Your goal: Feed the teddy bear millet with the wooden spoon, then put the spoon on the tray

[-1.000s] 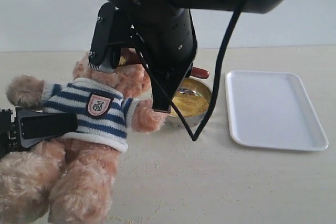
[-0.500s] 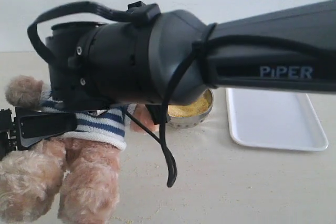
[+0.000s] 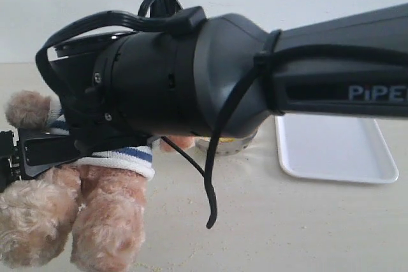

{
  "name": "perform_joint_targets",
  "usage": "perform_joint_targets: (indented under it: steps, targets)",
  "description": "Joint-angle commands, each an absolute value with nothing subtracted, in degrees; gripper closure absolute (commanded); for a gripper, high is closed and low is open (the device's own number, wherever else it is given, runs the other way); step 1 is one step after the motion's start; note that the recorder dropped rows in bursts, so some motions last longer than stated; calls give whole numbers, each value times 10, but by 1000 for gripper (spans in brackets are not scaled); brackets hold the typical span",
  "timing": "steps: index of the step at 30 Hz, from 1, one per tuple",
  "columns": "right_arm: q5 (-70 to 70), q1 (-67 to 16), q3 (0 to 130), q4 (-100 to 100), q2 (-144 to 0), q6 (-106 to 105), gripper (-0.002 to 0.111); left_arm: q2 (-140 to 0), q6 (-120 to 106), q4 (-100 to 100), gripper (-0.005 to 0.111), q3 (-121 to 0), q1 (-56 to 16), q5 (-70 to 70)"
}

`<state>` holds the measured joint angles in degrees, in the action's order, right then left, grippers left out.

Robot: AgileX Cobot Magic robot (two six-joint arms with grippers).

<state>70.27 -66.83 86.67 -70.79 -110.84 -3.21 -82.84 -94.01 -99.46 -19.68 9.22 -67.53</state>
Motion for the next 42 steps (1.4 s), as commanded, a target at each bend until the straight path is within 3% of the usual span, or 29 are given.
perform_joint_targets:
  steps: [1,20,30,42]
  targets:
    - [700,-680,863,-713,-1098,-31,108,-828,-942,-999,102,-197,91,-700]
    - [700,-675,826,-747,-1092,0,108,-828,-942,-999,102,-197,91,-700]
    - [700,-605,826,-568,-999,0,108,-828,-942,-999,102,-197,91,-700]
    - [668,-605,836,-386,-971,-24,108,-828,-938,-999,102,-197,91,-700]
